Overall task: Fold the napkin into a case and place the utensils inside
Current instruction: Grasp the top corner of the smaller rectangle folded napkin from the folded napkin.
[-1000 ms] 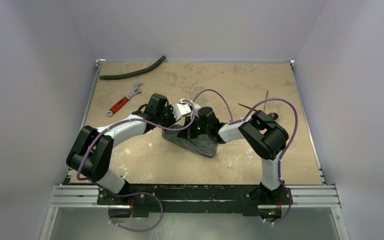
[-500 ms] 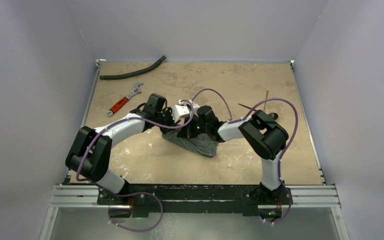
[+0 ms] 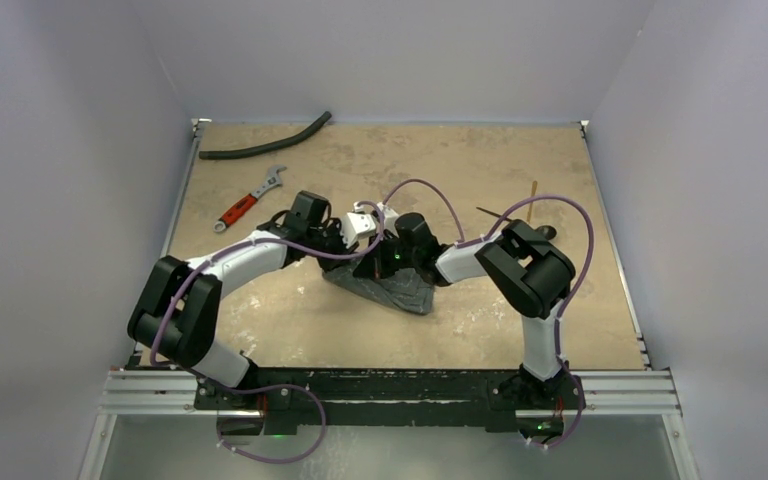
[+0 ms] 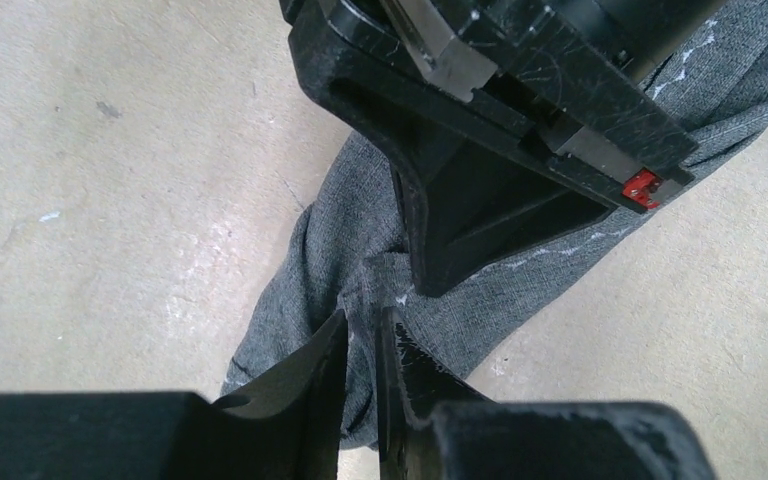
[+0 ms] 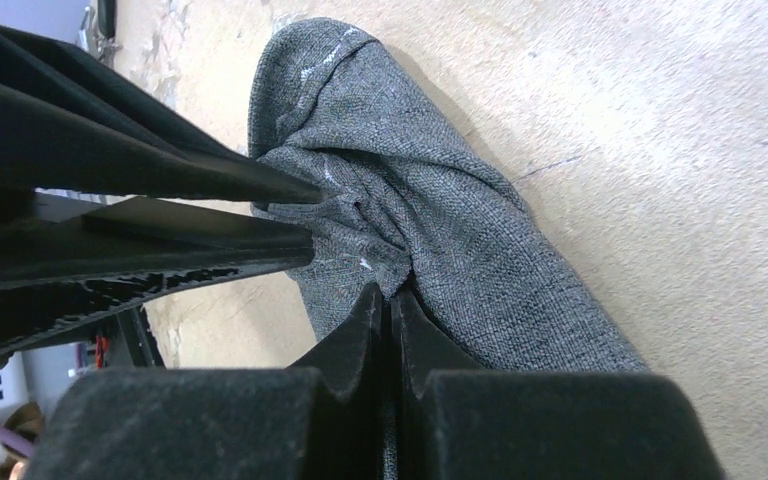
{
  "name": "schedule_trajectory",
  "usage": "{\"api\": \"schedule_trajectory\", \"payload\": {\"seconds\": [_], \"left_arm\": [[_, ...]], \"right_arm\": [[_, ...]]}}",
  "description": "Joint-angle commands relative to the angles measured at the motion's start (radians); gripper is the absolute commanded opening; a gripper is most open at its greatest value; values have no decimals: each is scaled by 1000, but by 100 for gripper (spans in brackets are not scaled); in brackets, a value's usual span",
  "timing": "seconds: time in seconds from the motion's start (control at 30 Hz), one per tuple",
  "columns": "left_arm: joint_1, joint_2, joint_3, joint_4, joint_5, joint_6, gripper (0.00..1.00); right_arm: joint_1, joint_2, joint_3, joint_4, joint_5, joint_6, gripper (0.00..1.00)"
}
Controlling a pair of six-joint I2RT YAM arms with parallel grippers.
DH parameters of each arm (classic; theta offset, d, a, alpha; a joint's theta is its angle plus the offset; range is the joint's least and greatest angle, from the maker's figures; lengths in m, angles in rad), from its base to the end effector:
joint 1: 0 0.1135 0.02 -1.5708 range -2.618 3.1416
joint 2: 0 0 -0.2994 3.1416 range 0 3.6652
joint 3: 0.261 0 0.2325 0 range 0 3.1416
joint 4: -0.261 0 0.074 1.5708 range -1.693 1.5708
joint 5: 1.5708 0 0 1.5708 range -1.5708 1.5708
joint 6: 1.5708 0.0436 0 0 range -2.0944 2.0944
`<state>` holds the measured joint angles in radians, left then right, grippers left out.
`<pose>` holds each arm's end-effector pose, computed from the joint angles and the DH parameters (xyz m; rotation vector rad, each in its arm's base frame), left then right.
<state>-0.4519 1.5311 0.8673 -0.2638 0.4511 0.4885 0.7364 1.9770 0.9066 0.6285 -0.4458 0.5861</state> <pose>0.2525 -0.1437 0.2309 1.2718 2.0908 -0.5449 0.2846 0.2834 0.1718 -0.4779 2.1607 1.2436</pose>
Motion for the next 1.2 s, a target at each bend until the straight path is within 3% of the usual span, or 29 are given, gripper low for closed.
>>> {"api": "schedule_trajectory", "payload": {"seconds": [0.0, 0.17, 0.6, 0.93, 1.17], "left_arm": [[-23, -30, -30, 86, -20, -23, 17], [-35, -28, -82, 164, -136, -12, 17], [-60, -30, -174, 248, -223, 62, 17], [-95, -43, -169, 239, -322, 220, 17], [-103, -64, -161, 202, -321, 198, 17]], "right_arm": [[13, 61, -48, -135, -56, -19, 0], [10, 67, -53, -118, -81, -10, 0], [3, 67, -70, -81, -103, 4, 0], [4, 47, -62, -85, -191, -24, 0], [3, 39, -48, -89, -212, -18, 0]]}}
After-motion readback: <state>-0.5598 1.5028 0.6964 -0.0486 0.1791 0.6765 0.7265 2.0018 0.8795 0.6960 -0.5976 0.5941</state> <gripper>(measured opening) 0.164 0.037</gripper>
